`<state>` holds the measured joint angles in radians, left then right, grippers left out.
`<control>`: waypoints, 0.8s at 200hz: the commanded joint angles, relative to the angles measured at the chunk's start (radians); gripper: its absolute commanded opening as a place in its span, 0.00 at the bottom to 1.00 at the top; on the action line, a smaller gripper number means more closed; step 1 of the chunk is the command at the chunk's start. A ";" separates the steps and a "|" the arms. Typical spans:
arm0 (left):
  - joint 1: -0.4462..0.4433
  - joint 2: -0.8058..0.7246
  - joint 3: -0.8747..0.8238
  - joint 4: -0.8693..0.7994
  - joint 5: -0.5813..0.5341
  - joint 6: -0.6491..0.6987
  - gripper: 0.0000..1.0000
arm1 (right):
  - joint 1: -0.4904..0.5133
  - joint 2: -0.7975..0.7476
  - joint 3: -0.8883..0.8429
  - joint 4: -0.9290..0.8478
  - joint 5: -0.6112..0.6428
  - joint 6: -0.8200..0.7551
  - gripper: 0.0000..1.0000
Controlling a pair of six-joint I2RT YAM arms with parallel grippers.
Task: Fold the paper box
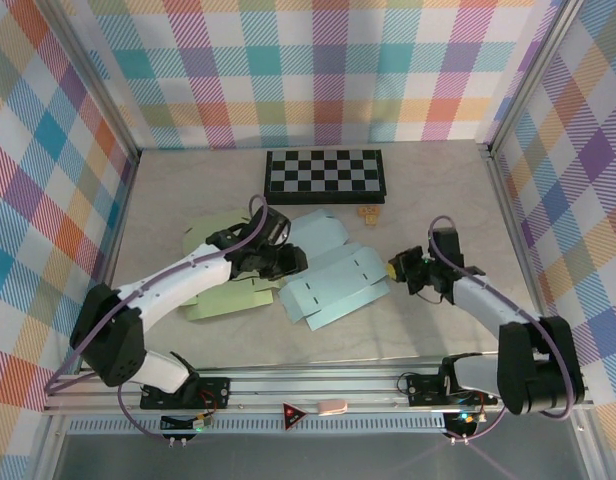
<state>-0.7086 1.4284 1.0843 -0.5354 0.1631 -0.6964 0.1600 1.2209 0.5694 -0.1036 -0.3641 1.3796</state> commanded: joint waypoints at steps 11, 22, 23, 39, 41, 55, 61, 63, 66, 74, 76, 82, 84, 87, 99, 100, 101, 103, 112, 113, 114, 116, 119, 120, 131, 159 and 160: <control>-0.169 -0.080 0.109 -0.153 -0.260 0.312 0.45 | -0.001 -0.032 0.218 -0.255 0.065 0.081 0.00; -0.232 -0.092 0.117 -0.153 -0.333 0.389 0.47 | -0.001 -0.022 0.278 -0.313 0.066 0.105 0.00; -0.238 -0.094 0.117 -0.153 -0.339 0.392 0.47 | -0.001 -0.022 0.283 -0.318 0.066 0.106 0.00; -0.315 -0.100 0.107 -0.151 -0.427 0.492 0.49 | -0.001 0.000 0.380 -0.441 0.093 0.086 0.00; -0.322 -0.098 0.106 -0.153 -0.436 0.500 0.49 | -0.001 0.003 0.392 -0.457 0.096 0.078 0.00; -0.361 -0.082 0.081 -0.166 -0.488 0.534 0.50 | 0.000 0.027 0.445 -0.558 0.123 0.012 0.00; -0.368 -0.074 0.066 -0.171 -0.498 0.533 0.50 | 0.000 0.032 0.439 -0.583 0.123 -0.004 0.00; -0.368 -0.072 0.061 -0.172 -0.499 0.530 0.50 | -0.001 0.032 0.432 -0.585 0.119 -0.006 0.00; -0.370 -0.068 0.053 -0.173 -0.499 0.525 0.50 | 0.000 0.030 0.415 -0.576 0.111 -0.008 0.00; -0.370 -0.062 0.031 -0.171 -0.499 0.500 0.50 | 0.000 0.021 0.358 -0.516 0.075 -0.006 0.08; -0.370 -0.060 0.029 -0.171 -0.500 0.492 0.50 | 0.001 0.018 0.339 -0.497 0.065 -0.004 0.11; -0.369 -0.053 0.018 -0.171 -0.518 0.451 0.53 | 0.005 0.012 0.290 -0.447 0.041 0.002 0.20; -0.368 -0.051 0.016 -0.174 -0.526 0.436 0.54 | 0.005 0.009 0.274 -0.432 0.033 0.001 0.24; -0.362 -0.046 0.017 -0.180 -0.533 0.412 0.55 | 0.007 0.005 0.245 -0.402 0.021 0.000 0.31; -0.306 -0.024 0.035 -0.208 -0.486 0.328 0.56 | 0.015 -0.008 0.183 -0.342 0.014 -0.028 0.46; -0.298 -0.023 0.037 -0.208 -0.476 0.321 0.56 | 0.016 -0.009 0.178 -0.338 0.014 -0.031 0.47; -0.290 -0.022 0.039 -0.209 -0.467 0.316 0.56 | 0.017 -0.010 0.175 -0.336 0.014 -0.034 0.48; -0.275 -0.020 0.042 -0.209 -0.449 0.301 0.55 | 0.019 -0.012 0.166 -0.333 0.017 -0.042 0.49; -0.209 -0.008 0.050 -0.195 -0.367 0.259 0.54 | 0.021 -0.019 0.127 -0.298 0.017 -0.070 0.55; -0.203 -0.008 0.050 -0.192 -0.359 0.256 0.54 | 0.021 -0.020 0.122 -0.292 0.016 -0.071 0.55; -0.197 -0.006 0.051 -0.189 -0.353 0.254 0.54 | 0.020 -0.020 0.116 -0.285 0.014 -0.072 0.56; -0.185 -0.005 0.052 -0.184 -0.340 0.247 0.54 | 0.022 -0.021 0.106 -0.273 0.011 -0.077 0.57; -0.170 -0.002 0.053 -0.175 -0.324 0.235 0.54 | 0.021 -0.021 0.089 -0.248 0.004 -0.081 0.59; -0.164 -0.001 0.054 -0.172 -0.318 0.233 0.54 | 0.021 -0.021 0.083 -0.236 0.001 -0.083 0.60; -0.111 0.026 0.064 -0.152 -0.265 0.211 0.53 | 0.020 -0.019 0.031 -0.155 -0.016 -0.084 0.64; -0.021 0.151 0.127 -0.197 -0.186 0.187 0.48 | 0.021 0.008 -0.066 0.075 -0.024 -0.074 0.61; -0.019 0.155 0.128 -0.197 -0.183 0.186 0.47 | 0.020 0.009 -0.069 0.086 -0.025 -0.071 0.61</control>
<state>-0.7765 1.5005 1.1557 -0.7052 -0.1398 -0.4461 0.1780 1.2224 0.5507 -0.2745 -0.3569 1.3228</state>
